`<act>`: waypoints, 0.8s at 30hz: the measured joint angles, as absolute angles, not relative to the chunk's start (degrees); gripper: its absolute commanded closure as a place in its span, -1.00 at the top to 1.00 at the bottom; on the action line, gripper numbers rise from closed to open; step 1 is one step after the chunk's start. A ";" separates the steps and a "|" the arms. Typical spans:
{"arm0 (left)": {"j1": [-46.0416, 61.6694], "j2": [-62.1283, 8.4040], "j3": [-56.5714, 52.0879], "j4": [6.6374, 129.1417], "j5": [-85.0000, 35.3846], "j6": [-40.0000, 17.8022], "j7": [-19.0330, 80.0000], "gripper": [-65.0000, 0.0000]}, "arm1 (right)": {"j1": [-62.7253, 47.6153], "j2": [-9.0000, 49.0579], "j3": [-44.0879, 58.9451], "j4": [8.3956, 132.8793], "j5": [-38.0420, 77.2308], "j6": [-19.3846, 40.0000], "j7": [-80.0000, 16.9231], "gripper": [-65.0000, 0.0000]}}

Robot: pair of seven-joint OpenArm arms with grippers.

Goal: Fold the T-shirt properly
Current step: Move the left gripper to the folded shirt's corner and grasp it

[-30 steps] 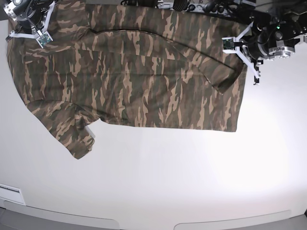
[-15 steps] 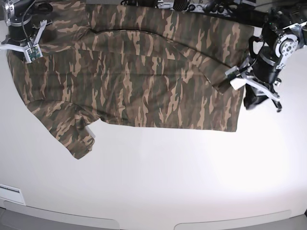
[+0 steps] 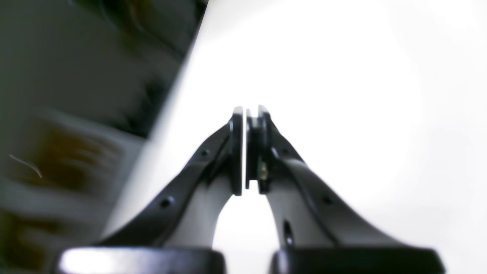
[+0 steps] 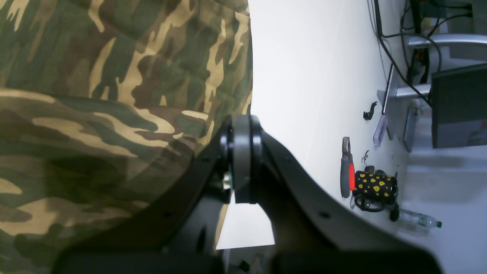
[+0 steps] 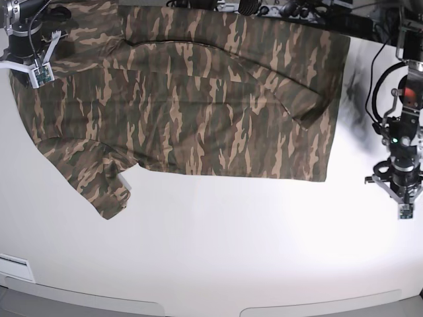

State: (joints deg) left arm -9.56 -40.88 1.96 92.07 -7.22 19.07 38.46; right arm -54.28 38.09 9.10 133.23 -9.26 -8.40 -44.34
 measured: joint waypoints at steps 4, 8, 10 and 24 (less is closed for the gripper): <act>-9.45 -33.80 -11.31 86.35 -25.67 7.55 38.37 -1.00 | -54.26 38.11 9.10 133.23 -9.28 -8.43 -44.29 -1.00; -9.41 -30.22 -15.18 81.25 -40.36 -6.17 38.79 -1.00 | -54.15 38.11 9.10 133.23 -9.26 -8.40 -43.94 -1.00; -9.43 -29.69 -15.09 79.15 -47.33 -16.21 39.92 -1.00 | -54.11 38.15 9.10 133.23 -9.23 -8.43 -43.92 -1.00; -9.34 -29.34 -12.69 76.49 -46.30 -20.62 45.30 0.04 | -54.15 38.09 9.10 133.23 -9.23 -8.43 -43.94 -1.00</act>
State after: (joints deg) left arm -9.34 -29.34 -12.69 76.49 -46.30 -20.62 45.30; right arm -54.15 38.09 9.10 133.23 -9.23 -8.43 -43.94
